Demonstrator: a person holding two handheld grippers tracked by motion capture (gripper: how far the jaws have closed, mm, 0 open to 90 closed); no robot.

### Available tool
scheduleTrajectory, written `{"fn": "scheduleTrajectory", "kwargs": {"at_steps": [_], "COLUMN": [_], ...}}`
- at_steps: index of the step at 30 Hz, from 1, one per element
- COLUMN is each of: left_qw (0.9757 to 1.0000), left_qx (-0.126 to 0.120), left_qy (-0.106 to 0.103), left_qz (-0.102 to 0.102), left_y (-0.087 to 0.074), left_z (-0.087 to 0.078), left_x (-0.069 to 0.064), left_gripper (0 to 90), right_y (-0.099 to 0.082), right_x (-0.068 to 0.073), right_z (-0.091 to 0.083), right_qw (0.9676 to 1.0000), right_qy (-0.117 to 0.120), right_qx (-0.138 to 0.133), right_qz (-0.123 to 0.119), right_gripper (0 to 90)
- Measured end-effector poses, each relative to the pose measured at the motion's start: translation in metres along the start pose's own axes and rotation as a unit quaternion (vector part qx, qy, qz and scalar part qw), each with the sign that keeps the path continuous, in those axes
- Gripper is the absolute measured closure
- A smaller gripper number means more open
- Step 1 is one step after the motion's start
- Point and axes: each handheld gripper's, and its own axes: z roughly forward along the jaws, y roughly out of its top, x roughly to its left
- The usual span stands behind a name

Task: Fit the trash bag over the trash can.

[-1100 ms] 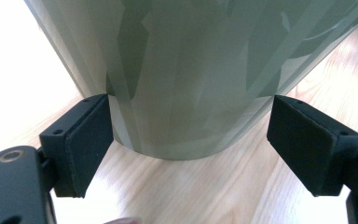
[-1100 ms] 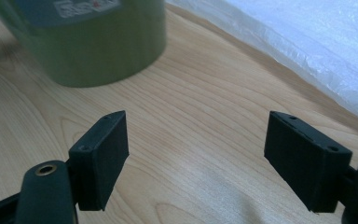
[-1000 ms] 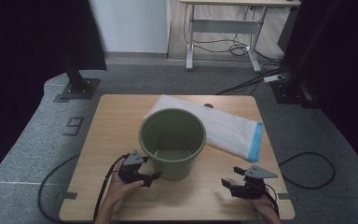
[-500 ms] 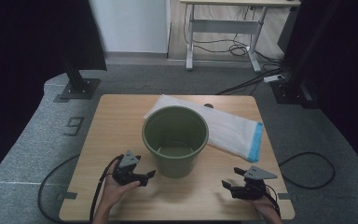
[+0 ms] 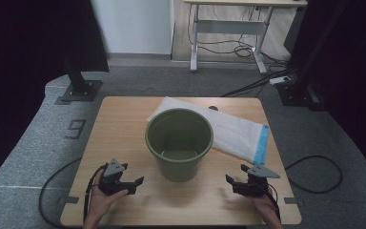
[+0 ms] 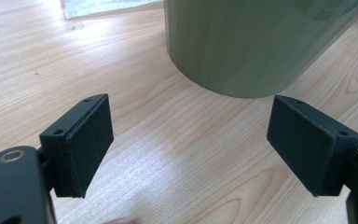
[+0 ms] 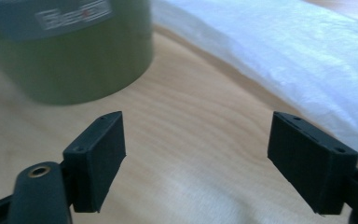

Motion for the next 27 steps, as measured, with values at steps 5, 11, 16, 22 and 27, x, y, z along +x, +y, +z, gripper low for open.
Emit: {"fn": "scheduleTrajectory", "kwargs": {"at_steps": [5, 11, 16, 22, 27], "left_qw": [1.0000, 0.9999, 0.9999, 0.9998, 0.9994], "left_qx": [-0.002, 0.004, -0.003, 0.009, -0.014], "left_qy": [0.002, 0.005, -0.008, -0.002, -0.018], "left_qz": [-0.006, -0.015, -0.014, -0.019, -0.025], "left_y": [-0.002, -0.009, -0.010, -0.019, -0.021], "left_z": [-0.002, -0.002, -0.001, 0.000, -0.011], "left_x": [0.005, 0.011, 0.016, 0.024, 0.027], "left_gripper": [14.3, 14.4, 14.5, 14.5, 14.5], "right_y": [0.004, 0.019, 0.034, 0.061, 0.062], "right_x": [-0.002, -0.007, -0.020, -0.029, -0.028], "right_z": [0.011, 0.030, 0.047, 0.087, 0.107], "right_qw": [0.9994, 0.9992, 0.9975, 0.9966, 0.9944], "right_qy": [-0.027, -0.035, -0.063, -0.065, -0.066], "right_qx": [0.009, 0.020, 0.031, 0.044, 0.072], "right_qz": [0.019, -0.006, 0.000, -0.024, -0.040], "right_gripper": [13.1, 13.8, 15.6, 19.8, 23.5]}}
